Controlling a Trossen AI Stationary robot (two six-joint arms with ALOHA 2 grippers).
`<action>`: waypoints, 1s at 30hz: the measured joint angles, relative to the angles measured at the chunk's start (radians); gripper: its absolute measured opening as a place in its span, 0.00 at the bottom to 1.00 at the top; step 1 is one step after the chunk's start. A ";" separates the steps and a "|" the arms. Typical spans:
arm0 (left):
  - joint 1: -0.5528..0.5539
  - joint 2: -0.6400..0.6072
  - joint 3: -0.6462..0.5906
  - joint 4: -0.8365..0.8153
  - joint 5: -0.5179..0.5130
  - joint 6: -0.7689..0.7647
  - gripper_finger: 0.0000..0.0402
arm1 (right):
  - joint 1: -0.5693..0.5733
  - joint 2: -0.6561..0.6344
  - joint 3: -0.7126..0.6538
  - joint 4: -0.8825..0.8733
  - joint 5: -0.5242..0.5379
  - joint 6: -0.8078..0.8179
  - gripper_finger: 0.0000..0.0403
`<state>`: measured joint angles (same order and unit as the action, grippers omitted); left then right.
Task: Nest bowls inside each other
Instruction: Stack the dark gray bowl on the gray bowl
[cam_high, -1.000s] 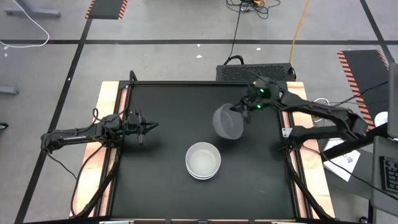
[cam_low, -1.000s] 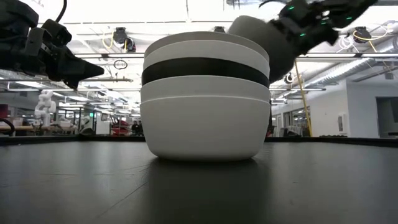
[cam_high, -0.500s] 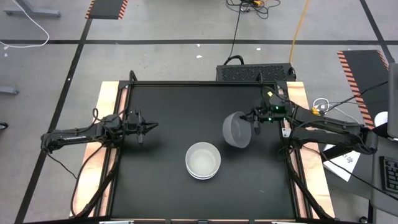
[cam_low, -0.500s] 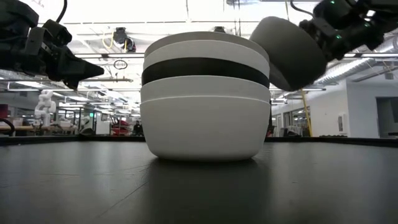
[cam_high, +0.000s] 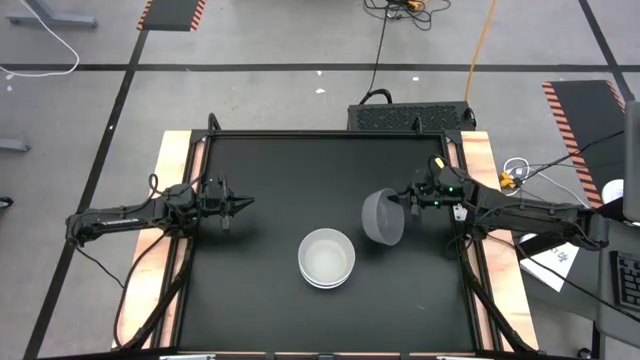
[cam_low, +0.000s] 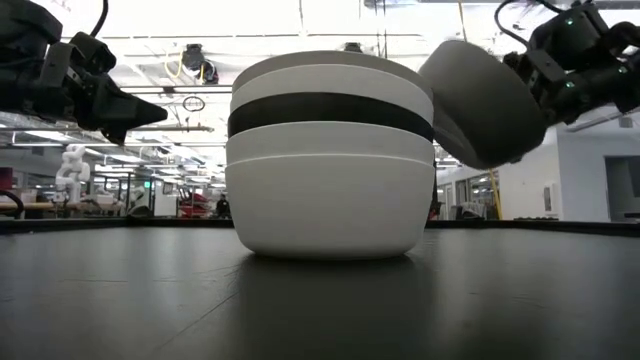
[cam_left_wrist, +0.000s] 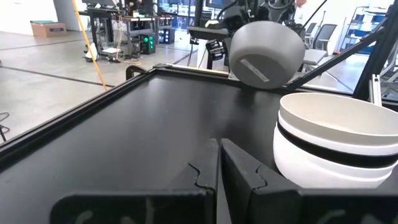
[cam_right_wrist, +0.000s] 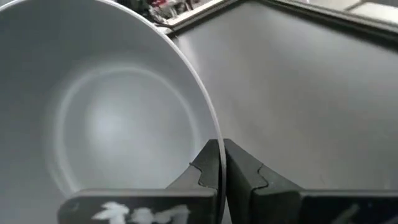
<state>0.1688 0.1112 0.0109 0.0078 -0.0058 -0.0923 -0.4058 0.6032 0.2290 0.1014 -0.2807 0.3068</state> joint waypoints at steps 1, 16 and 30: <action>0.000 0.000 0.000 0.000 0.000 0.000 0.05 | 0.004 -0.002 -0.005 -0.002 0.003 0.006 0.00; 0.000 0.000 0.000 -0.001 0.000 -0.022 0.05 | 0.192 0.008 -0.009 0.128 0.069 0.048 0.00; 0.000 0.000 0.000 0.000 0.000 -0.013 0.05 | 0.308 0.274 0.240 0.176 0.071 0.022 0.00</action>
<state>0.1688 0.1112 0.0109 0.0074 -0.0055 -0.1055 -0.0976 0.8776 0.4693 0.2774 -0.2096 0.3290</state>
